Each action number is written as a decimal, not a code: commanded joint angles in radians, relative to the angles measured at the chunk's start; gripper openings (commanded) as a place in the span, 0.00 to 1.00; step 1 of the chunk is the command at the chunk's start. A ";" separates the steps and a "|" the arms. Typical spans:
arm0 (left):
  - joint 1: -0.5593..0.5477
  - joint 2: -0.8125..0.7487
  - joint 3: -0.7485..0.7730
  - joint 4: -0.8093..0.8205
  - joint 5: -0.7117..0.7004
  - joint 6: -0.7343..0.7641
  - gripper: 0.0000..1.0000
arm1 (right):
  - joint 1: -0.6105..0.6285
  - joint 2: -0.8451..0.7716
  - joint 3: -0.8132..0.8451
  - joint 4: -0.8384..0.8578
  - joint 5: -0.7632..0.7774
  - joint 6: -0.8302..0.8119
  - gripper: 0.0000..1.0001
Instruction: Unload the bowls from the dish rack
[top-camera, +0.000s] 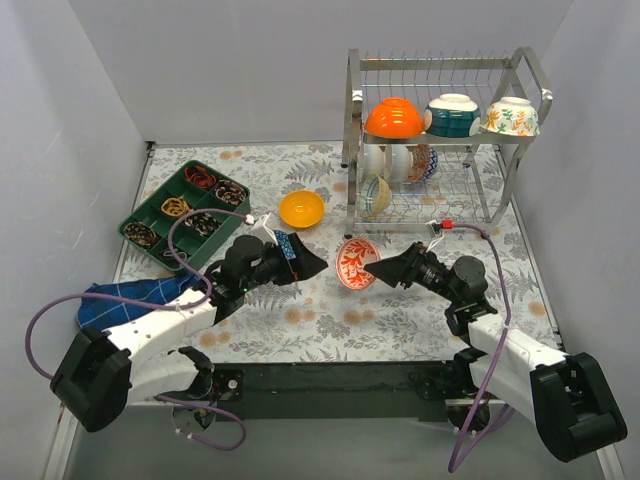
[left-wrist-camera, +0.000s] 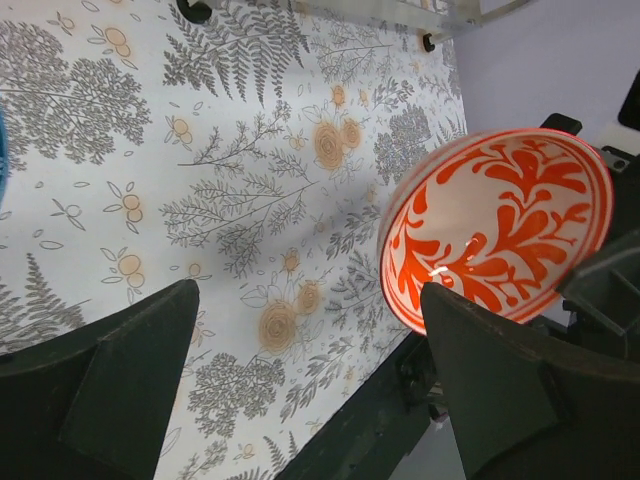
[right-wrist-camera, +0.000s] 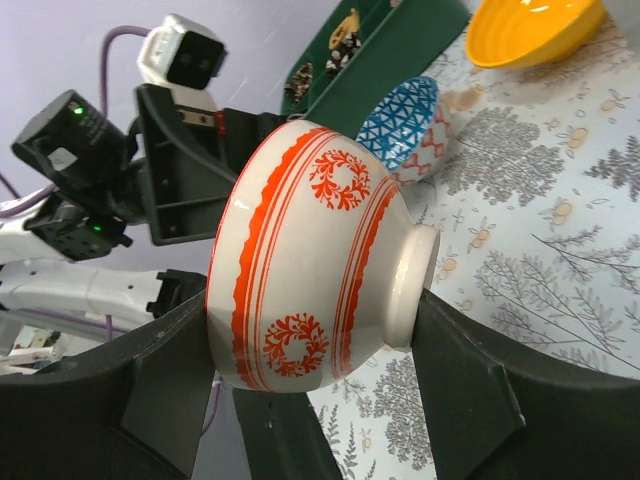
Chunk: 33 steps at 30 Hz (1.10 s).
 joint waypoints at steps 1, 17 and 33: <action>-0.065 0.072 0.037 0.107 -0.103 -0.090 0.91 | 0.020 0.017 -0.029 0.239 -0.036 0.076 0.01; -0.211 0.241 0.069 0.196 -0.190 -0.130 0.16 | 0.048 0.120 -0.096 0.428 -0.057 0.146 0.02; -0.173 0.067 0.179 -0.246 -0.453 0.083 0.00 | 0.048 0.019 -0.058 0.059 0.040 -0.080 0.94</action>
